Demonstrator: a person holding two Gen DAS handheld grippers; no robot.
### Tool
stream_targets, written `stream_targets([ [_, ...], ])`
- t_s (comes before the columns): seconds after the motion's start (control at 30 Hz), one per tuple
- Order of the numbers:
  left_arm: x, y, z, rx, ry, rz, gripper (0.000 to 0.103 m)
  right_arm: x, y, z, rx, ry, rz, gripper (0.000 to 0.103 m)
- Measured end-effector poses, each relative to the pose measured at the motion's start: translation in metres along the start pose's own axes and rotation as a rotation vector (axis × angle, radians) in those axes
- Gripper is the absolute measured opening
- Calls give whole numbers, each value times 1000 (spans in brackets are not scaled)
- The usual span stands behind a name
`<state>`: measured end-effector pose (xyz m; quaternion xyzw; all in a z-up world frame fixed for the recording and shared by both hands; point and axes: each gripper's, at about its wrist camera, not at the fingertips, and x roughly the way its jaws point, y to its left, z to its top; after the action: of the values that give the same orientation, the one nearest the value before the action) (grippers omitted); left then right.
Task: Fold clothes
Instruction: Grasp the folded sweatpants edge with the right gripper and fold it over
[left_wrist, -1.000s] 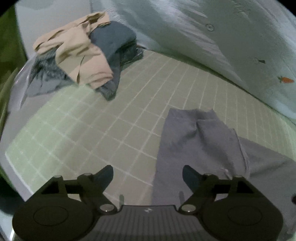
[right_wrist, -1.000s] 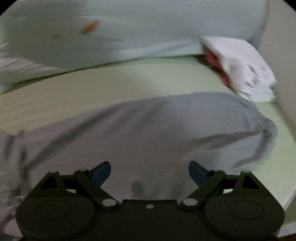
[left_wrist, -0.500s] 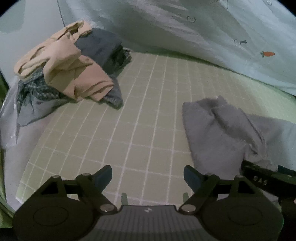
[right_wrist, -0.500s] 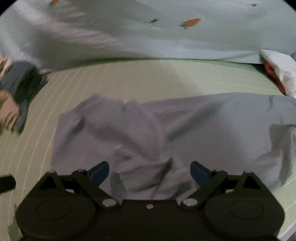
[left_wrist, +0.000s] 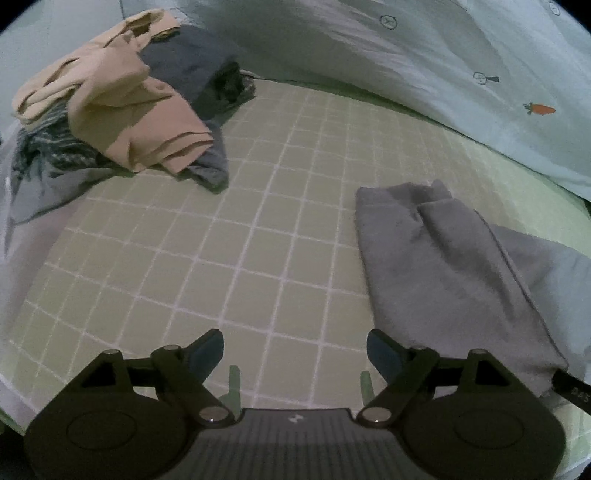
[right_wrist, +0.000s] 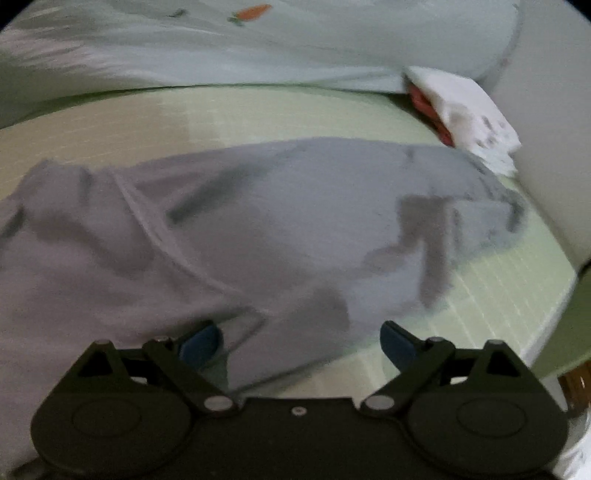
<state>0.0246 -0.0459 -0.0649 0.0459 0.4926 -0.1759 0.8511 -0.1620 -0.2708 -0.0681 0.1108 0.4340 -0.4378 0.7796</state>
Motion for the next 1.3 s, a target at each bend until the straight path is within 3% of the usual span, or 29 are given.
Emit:
stream_targets([
  [0.13, 8, -13, 10, 9, 1, -9, 85, -4, -9, 14, 21, -40, 34, 96],
  [0.47, 44, -29, 54, 23, 23, 36, 86, 7, 36, 66, -115, -152, 297, 95],
  [0.67, 71, -34, 81, 70, 28, 50, 86, 31, 79, 90, -203, -136, 444, 88],
  [0.8, 79, -34, 82, 88, 38, 59, 86, 47, 110, 100, -246, -79, 516, 82],
  [1.0, 85, -32, 73, 79, 65, 55, 86, 49, 130, 88, -319, -44, 571, 64],
  [1.1, 87, -31, 73, 66, 68, 54, 86, 41, 131, 83, -350, -61, 604, 35],
  [1.13, 87, -32, 73, 66, 66, 55, 86, 40, 130, 82, -359, -67, 611, 17],
  [1.17, 87, -33, 73, 70, 62, 56, 86, 37, 130, 81, -373, -79, 610, 10],
  [1.3, 85, -36, 72, 82, 50, 60, 86, 21, 121, 84, -376, -183, 565, 9],
])
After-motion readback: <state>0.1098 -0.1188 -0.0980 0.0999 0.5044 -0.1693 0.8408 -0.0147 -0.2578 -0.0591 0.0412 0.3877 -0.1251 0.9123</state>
